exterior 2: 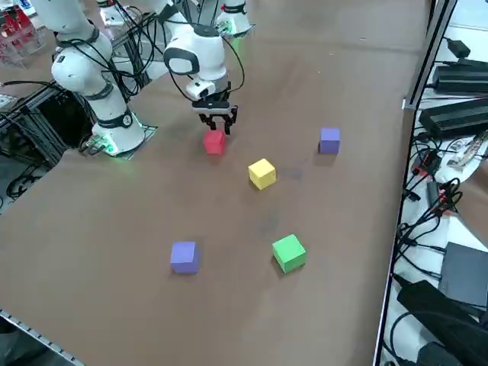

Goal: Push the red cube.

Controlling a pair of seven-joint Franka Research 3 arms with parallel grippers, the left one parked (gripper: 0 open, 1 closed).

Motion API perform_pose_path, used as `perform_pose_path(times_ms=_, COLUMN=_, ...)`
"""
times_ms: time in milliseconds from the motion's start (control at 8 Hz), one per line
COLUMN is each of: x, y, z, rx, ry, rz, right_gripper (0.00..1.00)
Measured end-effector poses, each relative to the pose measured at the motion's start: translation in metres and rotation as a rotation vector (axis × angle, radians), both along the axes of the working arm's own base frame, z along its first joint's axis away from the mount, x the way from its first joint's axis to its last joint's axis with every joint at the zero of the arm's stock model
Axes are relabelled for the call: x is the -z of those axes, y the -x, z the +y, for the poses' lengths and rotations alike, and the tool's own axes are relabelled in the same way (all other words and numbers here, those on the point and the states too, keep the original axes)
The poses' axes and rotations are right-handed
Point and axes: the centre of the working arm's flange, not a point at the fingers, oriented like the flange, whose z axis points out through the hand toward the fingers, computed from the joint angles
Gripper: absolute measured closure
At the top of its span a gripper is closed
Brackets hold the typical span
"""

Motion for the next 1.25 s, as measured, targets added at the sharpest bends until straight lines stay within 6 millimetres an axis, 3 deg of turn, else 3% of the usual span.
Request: perform_pose_path(times_ms=1250, x=0.019, y=0.007, z=-0.008, rx=0.056, ry=0.01, rz=0.018, right_gripper=0.51)
